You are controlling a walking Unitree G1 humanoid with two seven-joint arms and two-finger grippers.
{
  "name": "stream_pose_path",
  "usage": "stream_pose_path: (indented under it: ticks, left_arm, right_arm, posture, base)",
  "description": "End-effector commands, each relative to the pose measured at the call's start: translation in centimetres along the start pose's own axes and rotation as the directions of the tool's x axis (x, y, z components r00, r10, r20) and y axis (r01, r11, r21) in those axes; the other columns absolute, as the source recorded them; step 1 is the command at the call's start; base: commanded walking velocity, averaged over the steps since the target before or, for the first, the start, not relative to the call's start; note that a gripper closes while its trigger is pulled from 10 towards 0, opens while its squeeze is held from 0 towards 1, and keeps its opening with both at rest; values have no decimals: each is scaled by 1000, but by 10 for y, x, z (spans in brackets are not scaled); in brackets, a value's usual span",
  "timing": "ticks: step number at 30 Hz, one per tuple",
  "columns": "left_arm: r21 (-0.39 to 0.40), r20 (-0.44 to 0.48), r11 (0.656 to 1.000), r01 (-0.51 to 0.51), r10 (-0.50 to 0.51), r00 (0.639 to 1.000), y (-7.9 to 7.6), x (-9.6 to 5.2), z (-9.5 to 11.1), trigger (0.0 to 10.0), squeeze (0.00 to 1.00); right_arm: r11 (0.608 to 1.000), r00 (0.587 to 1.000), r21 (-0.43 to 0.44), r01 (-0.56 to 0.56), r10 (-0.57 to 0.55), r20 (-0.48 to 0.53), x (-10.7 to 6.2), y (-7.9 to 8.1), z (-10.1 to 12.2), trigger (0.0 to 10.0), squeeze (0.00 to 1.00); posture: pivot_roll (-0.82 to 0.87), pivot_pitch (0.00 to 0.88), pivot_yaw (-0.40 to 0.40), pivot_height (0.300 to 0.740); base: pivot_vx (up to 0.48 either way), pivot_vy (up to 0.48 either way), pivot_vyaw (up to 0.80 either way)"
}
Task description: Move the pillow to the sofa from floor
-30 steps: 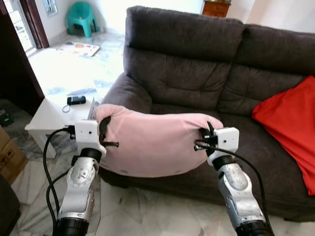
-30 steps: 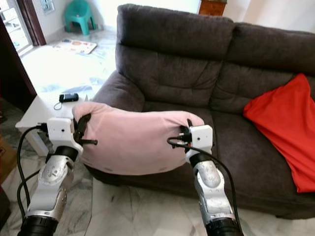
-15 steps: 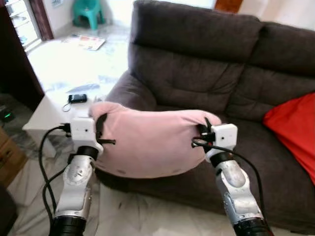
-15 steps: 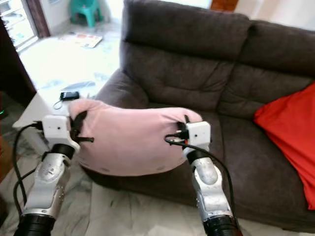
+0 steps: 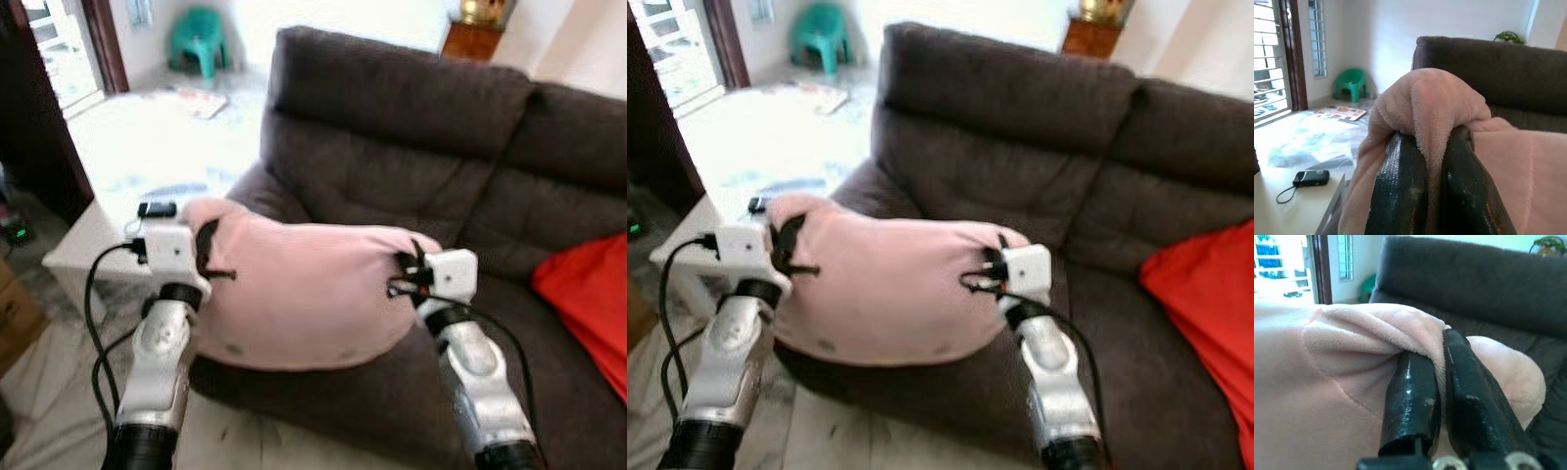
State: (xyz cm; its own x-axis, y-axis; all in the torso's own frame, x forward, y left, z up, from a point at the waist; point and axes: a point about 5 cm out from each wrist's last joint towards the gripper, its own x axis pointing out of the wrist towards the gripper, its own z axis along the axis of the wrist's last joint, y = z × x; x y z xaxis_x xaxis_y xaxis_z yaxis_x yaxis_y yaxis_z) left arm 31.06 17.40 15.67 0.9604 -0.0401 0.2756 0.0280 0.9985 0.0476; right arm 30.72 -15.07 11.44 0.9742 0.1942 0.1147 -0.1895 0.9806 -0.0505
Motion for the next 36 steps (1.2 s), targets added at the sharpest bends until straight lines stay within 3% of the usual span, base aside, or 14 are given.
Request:
stream_pose_path:
  ticks: [1,36]
  left_arm:
    - [9,70,1000,-28,27,997,8,7,17,10000,0]
    - [-5,57,1000,-17,18,998,5,9,14,10000,0]
  right_arm:
    - [1000,995,-3,5,-4,99,8,-2,22,10000,0]
    - [999,996,17,34,-35,79,7,-5,22,10000,0]
  posture:
    - [121,0,-127,740]
    - [117,0,-136,740]
  base:
    - [270,0,0]
    - [285,0,0]
